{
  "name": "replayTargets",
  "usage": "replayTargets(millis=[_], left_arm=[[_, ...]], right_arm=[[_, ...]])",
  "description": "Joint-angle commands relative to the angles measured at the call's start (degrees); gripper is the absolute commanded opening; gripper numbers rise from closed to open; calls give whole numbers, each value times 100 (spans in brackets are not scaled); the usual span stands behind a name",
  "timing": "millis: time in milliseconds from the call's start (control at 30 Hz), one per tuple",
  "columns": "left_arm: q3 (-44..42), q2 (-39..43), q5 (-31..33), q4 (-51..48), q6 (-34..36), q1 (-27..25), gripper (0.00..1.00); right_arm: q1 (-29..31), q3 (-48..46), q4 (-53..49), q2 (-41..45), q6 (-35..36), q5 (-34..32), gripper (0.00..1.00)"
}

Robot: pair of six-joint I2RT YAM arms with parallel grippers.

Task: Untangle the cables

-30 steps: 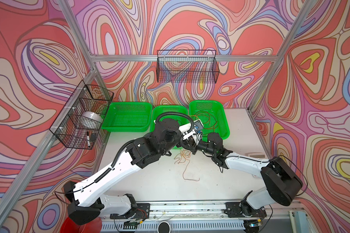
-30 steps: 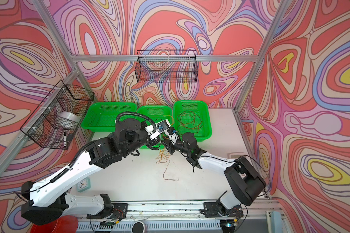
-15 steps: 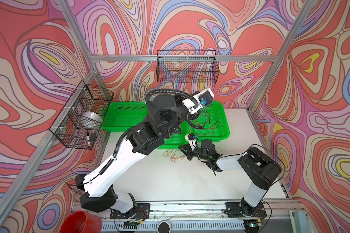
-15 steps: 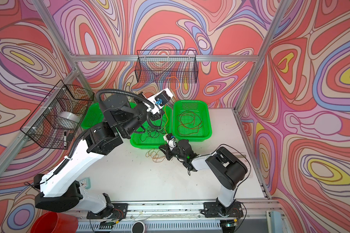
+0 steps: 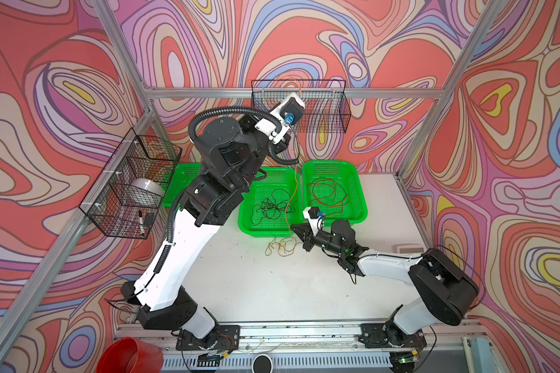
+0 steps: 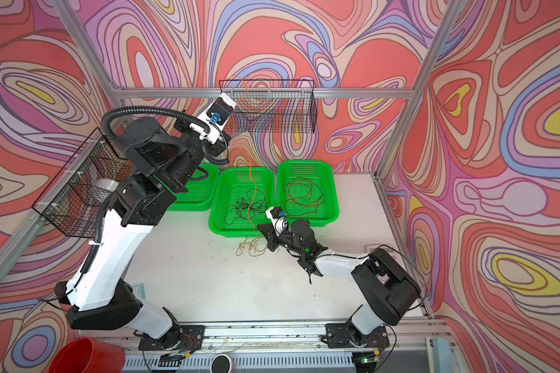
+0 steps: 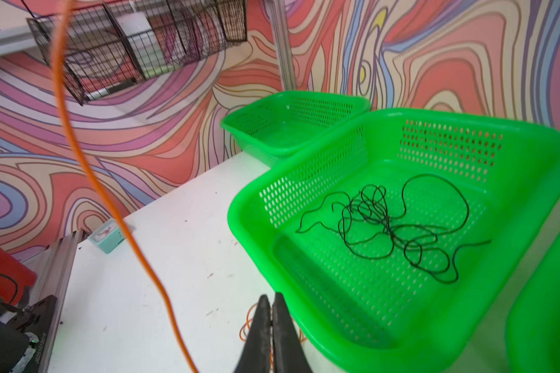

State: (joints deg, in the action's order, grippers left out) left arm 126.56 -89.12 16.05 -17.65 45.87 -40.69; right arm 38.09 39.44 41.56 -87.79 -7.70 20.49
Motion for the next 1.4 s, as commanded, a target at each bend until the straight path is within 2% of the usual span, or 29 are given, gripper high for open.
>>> replayTargets(millis=[0, 33, 100, 133, 167, 233, 367, 533, 600, 633, 700, 733, 767, 800, 933, 1067, 1233, 1367], left_arm=[[-70, 147, -118, -58, -306, 334, 0], [-96, 185, -201, -97, -328, 427, 0], [-225, 290, -328, -69, -330, 474, 0], [-254, 315, -409, -92, -333, 471, 0], [-255, 328, -477, -136, -497, 474, 0], [-242, 331, -547, -165, -509, 474, 0], [-134, 283, -595, -283, -452, 471, 0], [-79, 273, -697, -358, -457, 474, 0], [-79, 282, -703, -353, -448, 473, 0], [-79, 281, -712, -361, -444, 469, 0], [-84, 299, -703, -396, -414, 470, 0], [-113, 324, -669, -430, -412, 473, 0], [-192, 370, -604, -458, -412, 474, 0], [-311, 442, -551, -444, -412, 489, 0], [-1402, 1027, -731, -269, -879, 840, 0], [-2792, 1762, -1547, -22, -1781, 1430, 0], [-4333, 2549, -2510, 627, -2647, 1789, 0], [-5064, 2825, -2569, 863, -3016, 1816, 2]], right_arm=[[41, 298, -818, 99, 345, 313, 0], [37, 464, -1025, 91, 341, 412, 1], [41, 798, -1351, 73, 371, 723, 34], [41, 882, -1324, 58, 426, 998, 45], [41, 920, -1203, 23, 452, 1237, 51], [42, 835, -818, -15, 531, 1343, 59], [45, 566, -171, 44, 588, 1414, 65], [62, 743, -512, 5, 475, 1656, 69], [136, 1141, -1323, -231, 560, 1457, 68], [192, 1357, -1697, -370, 642, 1253, 62], [208, 1571, -1994, -505, 604, 985, 38], [208, 1560, -1934, -467, 552, 787, 20], [211, 1490, -1817, -354, 519, 614, 7], [197, 1425, -1745, -217, 536, 447, 0], [199, 1606, -2003, 557, 627, 291, 0], [141, 2056, -2490, 1032, 690, 208, 0], [-42, 2767, -2933, 1025, 639, 375, 0], [-99, 3212, -2947, 697, 434, 586, 0]])
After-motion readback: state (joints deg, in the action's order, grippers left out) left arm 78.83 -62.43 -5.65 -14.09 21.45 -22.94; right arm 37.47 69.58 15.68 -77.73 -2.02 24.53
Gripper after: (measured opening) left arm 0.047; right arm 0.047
